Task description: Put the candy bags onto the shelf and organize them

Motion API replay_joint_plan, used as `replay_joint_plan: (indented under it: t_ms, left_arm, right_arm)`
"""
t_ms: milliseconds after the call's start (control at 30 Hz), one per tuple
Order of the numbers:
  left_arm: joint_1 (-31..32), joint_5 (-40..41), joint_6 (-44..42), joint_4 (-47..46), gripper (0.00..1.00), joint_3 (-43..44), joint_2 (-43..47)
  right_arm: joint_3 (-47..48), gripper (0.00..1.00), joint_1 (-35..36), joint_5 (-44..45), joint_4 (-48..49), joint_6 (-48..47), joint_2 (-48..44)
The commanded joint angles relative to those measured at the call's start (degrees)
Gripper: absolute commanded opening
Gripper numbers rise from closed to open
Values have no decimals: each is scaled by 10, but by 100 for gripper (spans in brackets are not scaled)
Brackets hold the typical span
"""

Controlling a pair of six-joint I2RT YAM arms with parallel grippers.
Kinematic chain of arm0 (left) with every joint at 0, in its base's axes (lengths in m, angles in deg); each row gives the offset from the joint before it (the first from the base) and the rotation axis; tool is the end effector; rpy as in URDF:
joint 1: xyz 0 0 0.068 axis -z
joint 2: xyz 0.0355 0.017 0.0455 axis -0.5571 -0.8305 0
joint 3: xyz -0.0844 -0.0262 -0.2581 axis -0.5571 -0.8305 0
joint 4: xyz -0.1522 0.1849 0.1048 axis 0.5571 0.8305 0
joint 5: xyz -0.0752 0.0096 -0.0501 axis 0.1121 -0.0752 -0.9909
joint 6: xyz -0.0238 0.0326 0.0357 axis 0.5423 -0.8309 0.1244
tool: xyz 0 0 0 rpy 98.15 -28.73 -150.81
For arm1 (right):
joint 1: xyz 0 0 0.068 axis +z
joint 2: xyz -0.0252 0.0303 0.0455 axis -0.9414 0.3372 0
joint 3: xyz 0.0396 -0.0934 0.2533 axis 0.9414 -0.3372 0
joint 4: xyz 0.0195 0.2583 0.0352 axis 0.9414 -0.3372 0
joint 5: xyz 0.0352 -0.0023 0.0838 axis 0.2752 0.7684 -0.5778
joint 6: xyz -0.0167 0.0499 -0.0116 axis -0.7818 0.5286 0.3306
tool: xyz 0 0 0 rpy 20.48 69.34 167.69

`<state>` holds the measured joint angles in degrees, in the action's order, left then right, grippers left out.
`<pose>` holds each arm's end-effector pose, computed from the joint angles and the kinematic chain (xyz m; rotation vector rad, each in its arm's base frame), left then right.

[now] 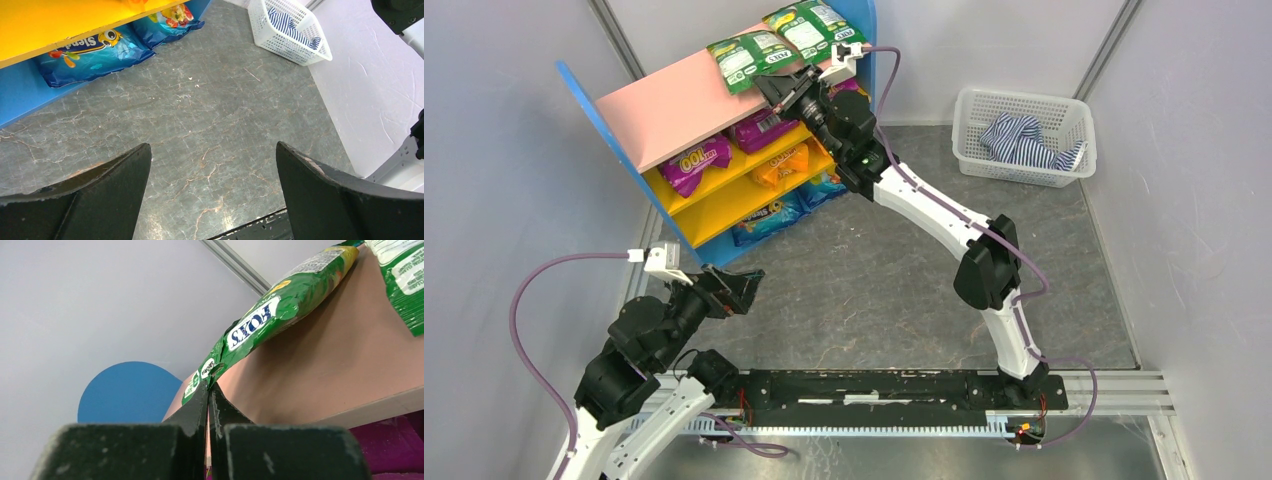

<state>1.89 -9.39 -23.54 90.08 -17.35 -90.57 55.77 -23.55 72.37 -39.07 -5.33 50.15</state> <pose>0.0369 -0.0164 0.3383 -0.1559 1.7889 -0.6862 0.3549 0.3715 0.4323 0.1963 1.3260 1.4626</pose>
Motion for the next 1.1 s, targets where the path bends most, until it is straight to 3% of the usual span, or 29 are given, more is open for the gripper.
replay_joint_plan:
  t_ms: [0, 233, 500, 667, 833, 967, 1067]
  left_arm:
    - [0, 9, -8, -23, 100, -2, 0]
    - [0, 10, -8, -23, 100, 0, -3]
    - [0, 11, -18, -13, 100, 24, -11]
    - [0, -1, -22, -3, 100, 84, -28]
    - [1, -28, -32, 13, 100, 201, -72]
    - [1, -54, -56, 14, 100, 302, -119]
    - [1, -69, -80, 16, 100, 374, -161]
  right_arm:
    - [2, 4, -2, 12, 10, -19, -16]
    - [-20, 29, -4, 10, -17, -44, -55]
    - [-169, 61, -5, -9, -44, -108, -191]
    - [-307, 74, -8, -32, -81, -201, -322]
    - [-426, 96, -10, -21, -185, -350, -473]
    - [-476, 98, -11, 65, -298, -432, -596]
    - [-502, 98, -10, 121, -329, -472, -686]
